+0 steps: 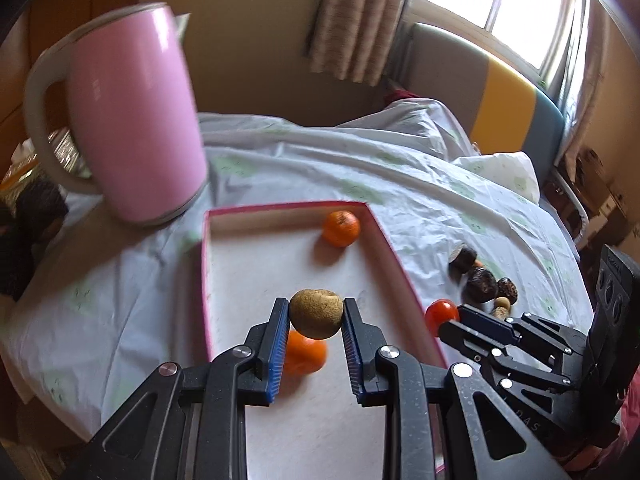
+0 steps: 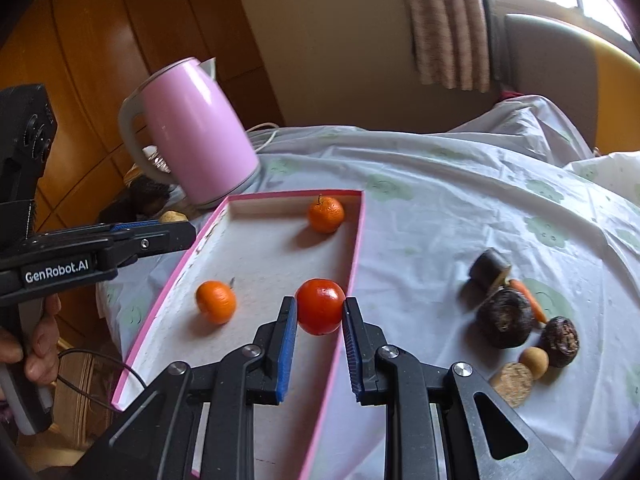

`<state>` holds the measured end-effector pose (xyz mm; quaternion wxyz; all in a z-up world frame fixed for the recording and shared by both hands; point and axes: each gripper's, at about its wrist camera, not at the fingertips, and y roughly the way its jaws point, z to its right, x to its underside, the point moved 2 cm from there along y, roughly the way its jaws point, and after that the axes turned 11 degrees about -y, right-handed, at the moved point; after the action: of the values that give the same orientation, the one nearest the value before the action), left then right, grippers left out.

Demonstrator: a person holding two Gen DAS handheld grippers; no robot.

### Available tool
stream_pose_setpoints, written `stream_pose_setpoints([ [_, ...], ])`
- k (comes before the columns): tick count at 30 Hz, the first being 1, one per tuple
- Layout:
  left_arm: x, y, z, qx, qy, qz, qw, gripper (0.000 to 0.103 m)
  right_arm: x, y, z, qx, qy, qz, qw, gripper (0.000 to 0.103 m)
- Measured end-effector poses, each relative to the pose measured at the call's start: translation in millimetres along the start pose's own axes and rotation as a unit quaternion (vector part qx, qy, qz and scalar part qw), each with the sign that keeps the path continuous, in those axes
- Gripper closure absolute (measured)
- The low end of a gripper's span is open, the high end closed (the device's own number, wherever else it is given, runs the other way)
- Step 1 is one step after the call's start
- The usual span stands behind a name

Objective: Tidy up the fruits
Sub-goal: 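Place the tan fruit in the tray with the left gripper while the right gripper places the tomato there, then move both open grippers back over the remaining produce on the cloth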

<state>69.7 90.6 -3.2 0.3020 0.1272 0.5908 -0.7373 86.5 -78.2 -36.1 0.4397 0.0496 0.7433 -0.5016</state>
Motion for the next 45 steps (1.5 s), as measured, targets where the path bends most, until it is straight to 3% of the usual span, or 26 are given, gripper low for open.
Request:
stream_pose_setpoints([
  [11,27,9,-29,0.024,-0.057,-0.01,0.998,0.077,-6,30,-28,-0.01,-0.016,-0.03,0.999,0.078],
  [13,28,6,-33,0.024,-0.062,-0.009,0.9978,0.077,-4,33,-27,-0.008,-0.01,-0.034,0.999,0.077],
  [15,28,1,-42,0.019,-0.061,-0.006,0.998,0.077,-3,35,-27,-0.005,-0.008,-0.039,0.999,0.067],
  [22,20,-26,-66,0.016,-0.065,0.007,0.9978,0.077,7,29,-26,0.007,-0.021,-0.045,0.999,0.067],
  [24,20,-28,-67,0.008,-0.056,0.01,0.9984,0.077,9,25,-24,0.028,-0.022,-0.042,0.998,0.067],
  [28,27,-15,-61,0.027,-0.072,0.0,0.997,0.077,12,20,-15,0.058,-0.014,-0.039,0.997,0.066],
  [37,49,22,-22,0.033,-0.021,-0.005,0.9992,0.075,21,29,-2,0.087,-0.001,-0.072,0.994,0.066],
  [40,48,33,-23,0.033,-0.015,-0.007,0.9993,0.073,25,32,6,0.108,0.015,-0.087,0.99,0.066],
  [45,48,42,-36,0.038,-0.03,-0.004,0.9988,0.071,32,31,19,0.106,0.048,-0.094,0.989,0.063],
])
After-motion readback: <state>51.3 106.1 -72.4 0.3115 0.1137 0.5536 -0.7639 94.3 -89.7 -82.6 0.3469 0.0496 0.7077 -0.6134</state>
